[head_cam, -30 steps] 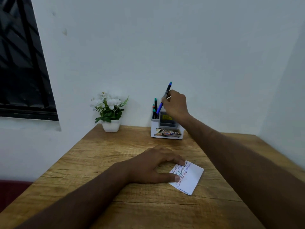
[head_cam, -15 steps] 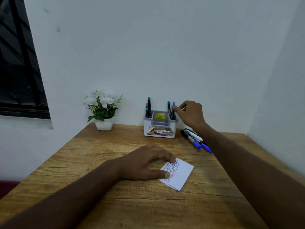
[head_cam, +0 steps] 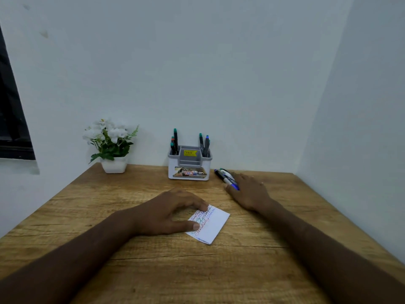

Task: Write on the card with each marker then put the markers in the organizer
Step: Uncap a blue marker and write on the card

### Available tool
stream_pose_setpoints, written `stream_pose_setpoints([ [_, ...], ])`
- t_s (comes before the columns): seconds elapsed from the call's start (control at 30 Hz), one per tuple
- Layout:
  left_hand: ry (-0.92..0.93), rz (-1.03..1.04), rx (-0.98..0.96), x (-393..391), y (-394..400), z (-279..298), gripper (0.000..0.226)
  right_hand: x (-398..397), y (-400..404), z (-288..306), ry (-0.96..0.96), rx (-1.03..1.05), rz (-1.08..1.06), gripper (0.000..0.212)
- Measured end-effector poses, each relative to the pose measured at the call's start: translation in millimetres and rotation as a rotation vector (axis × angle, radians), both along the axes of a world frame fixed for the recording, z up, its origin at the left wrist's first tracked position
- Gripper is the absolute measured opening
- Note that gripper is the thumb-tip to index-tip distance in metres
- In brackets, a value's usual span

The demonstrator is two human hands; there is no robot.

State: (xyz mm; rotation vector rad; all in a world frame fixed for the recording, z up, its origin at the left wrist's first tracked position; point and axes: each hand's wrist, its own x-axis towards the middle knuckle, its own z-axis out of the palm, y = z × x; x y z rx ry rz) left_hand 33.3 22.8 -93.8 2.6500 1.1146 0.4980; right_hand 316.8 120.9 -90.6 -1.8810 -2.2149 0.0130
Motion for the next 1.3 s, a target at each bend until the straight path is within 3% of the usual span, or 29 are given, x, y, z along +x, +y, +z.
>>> stream_pose_setpoints([
  [0.17, -0.001, 0.0, -0.01, -1, -1, 0, 0.052, -7, -24, 2, 0.062, 0.11, 0.127, 0.051],
  [0.3, 0.009, -0.001, -0.017, 0, -3, 1, 0.053, -6, -42, 5, -0.016, 0.253, 0.129, 0.051],
  [0.47, 0.0, -0.021, 0.036, 1, -6, 4, 0.05, -13, -50, 14, -0.091, 0.306, 0.118, 0.03],
  [0.7, -0.109, -0.085, 0.1, 11, -15, 10, 0.035, -17, -56, 22, -0.042, 0.272, 0.119, 0.023],
  [0.87, -0.112, -0.06, 0.056, 14, -17, 9, 0.044, 4, -66, 52, -0.04, 0.298, 0.118, 0.032],
  [0.97, -0.129, -0.013, 0.036, 14, -18, 10, 0.049, 11, -86, 70, 0.222, 0.3, 0.147, 0.031],
  [1.1, -0.117, 0.049, 0.068, 19, -21, 11, 0.046, -5, -116, 55, 1.048, -0.033, 0.265, 0.02],
  [1.17, -0.093, 0.089, 0.074, 23, -24, 12, 0.045, -15, -119, 38, 1.169, -0.12, 0.287, 0.019],
  [1.3, -0.066, 0.159, 0.118, 32, -28, 11, 0.053, -27, -117, 19, 1.238, -0.209, 0.367, 0.023],
])
